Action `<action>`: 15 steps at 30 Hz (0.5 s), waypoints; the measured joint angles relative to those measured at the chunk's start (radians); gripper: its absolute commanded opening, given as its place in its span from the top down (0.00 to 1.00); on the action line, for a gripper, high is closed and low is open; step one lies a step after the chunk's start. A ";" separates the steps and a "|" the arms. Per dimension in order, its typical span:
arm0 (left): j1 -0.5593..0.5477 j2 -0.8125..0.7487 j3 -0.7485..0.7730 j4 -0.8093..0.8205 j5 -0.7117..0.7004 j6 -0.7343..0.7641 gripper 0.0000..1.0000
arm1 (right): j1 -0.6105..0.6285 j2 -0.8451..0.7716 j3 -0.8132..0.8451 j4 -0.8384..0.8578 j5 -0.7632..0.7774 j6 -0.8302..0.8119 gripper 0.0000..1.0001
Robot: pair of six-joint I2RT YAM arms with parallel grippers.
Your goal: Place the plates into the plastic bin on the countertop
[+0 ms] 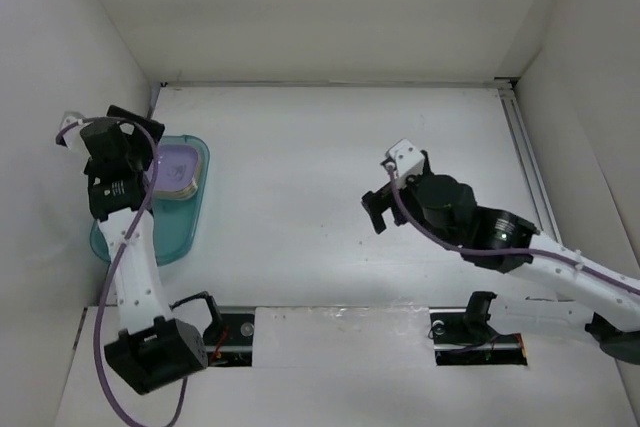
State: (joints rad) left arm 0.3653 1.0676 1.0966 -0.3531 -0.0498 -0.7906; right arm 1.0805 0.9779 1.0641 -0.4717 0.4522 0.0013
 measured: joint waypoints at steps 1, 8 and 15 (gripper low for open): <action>-0.002 -0.034 0.014 -0.006 0.026 0.039 0.01 | 0.000 -0.024 0.021 -0.030 0.021 0.011 0.00; -0.073 -0.363 0.024 -0.150 0.067 0.204 0.01 | 0.000 -0.226 0.189 -0.253 0.146 0.071 0.00; -0.073 -0.714 0.026 -0.210 0.095 0.257 0.00 | 0.000 -0.436 0.328 -0.402 0.204 0.094 0.00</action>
State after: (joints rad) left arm 0.2920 0.3538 1.1221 -0.5629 0.0456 -0.5339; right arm 1.0801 0.5419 1.3922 -0.8738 0.6559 0.0952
